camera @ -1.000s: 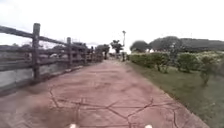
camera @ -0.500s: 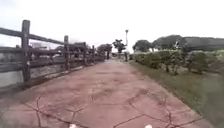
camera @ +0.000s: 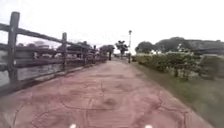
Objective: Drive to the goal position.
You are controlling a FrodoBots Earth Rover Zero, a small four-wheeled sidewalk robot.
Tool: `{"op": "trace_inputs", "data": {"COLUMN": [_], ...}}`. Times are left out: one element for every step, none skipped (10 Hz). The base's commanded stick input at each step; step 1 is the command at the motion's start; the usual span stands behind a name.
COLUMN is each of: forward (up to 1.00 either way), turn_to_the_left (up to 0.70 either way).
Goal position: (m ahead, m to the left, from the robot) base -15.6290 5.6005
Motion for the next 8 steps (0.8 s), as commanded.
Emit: {"op": "trace_inputs", "data": {"forward": [0.93,0.93,0.93,0.93,0.93,0.93,0.93,0.93], "turn_to_the_left": [0.00,0.00,0.00,0.00,0.00,0.00,0.00,0.00]}}
